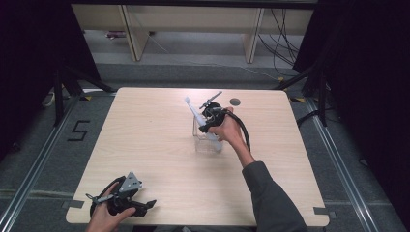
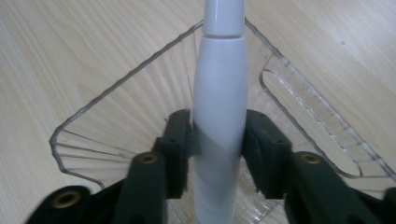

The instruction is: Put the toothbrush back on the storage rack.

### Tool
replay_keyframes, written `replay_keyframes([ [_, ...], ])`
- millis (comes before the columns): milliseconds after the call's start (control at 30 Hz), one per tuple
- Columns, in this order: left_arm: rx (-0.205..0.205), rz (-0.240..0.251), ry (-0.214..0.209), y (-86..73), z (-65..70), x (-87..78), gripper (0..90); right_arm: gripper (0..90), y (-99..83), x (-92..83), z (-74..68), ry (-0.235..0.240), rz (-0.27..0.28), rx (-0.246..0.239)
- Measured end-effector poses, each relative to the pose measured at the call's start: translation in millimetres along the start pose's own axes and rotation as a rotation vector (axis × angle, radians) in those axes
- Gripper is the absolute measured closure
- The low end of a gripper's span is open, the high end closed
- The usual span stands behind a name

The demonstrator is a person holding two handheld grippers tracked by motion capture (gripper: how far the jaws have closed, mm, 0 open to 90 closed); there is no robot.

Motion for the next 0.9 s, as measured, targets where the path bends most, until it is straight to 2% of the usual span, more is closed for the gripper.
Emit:
replay_keyframes([
  [100,0.005,-0.002,0.0,0.1,-0.6,-0.1,14.9,57.0,0.2,-6.1,-1.7,-0.002,0.015,0.007],
  [133,0.001,0.0,0.0,0.2,-0.3,0.2,14.9,53.2,-0.3,-13.2,-2.6,-0.002,0.039,0.023],
  [233,-0.001,-0.004,-0.001,0.0,0.3,0.5,14.8,52.9,-1.7,-20.3,-3.0,0.011,0.07,0.04],
  [267,-0.009,-0.002,-0.001,0.0,0.9,0.7,14.9,52.7,-2.5,-23.5,-1.8,0.02,0.106,0.018],
  [300,-0.004,-0.004,-0.003,0.0,0.6,0.5,14.8,51.3,-4.1,-30.6,-3.7,0.021,0.104,0.033],
  [367,0.002,-0.003,0.001,0.2,-0.2,0.3,14.9,50.1,-4.6,-32.4,-2.8,0.017,0.117,0.018],
  [400,-0.005,-0.001,0.002,0.1,0.3,0.5,14.9,47.7,-6.3,-37.4,-3.7,0.012,0.122,0.043],
  [433,0.006,-0.006,0.004,0.3,-0.4,0.2,14.8,46.9,-6.6,-38.4,-3.6,0.019,0.132,0.033],
  [567,-0.001,-0.006,0.003,-0.4,0.0,0.7,14.9,44.3,-8.2,-44.8,-1.6,0.017,0.168,0.012],
  [600,-0.001,-0.003,0.0,-0.4,0.2,0.6,14.9,43.3,-8.2,-47.2,-3.0,0.009,0.173,0.03],
  [767,0.005,-0.007,0.005,-0.2,-0.3,0.5,14.9,40.1,-9.9,-57.7,-5.1,0.013,0.199,0.02],
  [800,0.01,-0.005,-0.002,-0.1,-0.7,0.5,14.9,39.4,-10.2,-58.3,-5.3,-0.002,0.217,0.016],
  [833,-0.005,0.0,0.002,-0.5,0.7,0.4,14.9,38.2,-10.8,-63.0,-5.9,0.006,0.217,0.017],
  [900,0.001,-0.004,0.004,-0.5,-0.2,0.6,14.8,37.7,-11.9,-65.5,-6.5,0.002,0.227,0.019],
])
Point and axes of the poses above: each handheld gripper's, and its own axes: x roughly forward along the jaws, y roughly out of its top, z roughly to its right, the point moved 1 cm from there along x, roughly forward along the jaws, and after that the axes turned 1 degree about z, right-handed, at the moved point
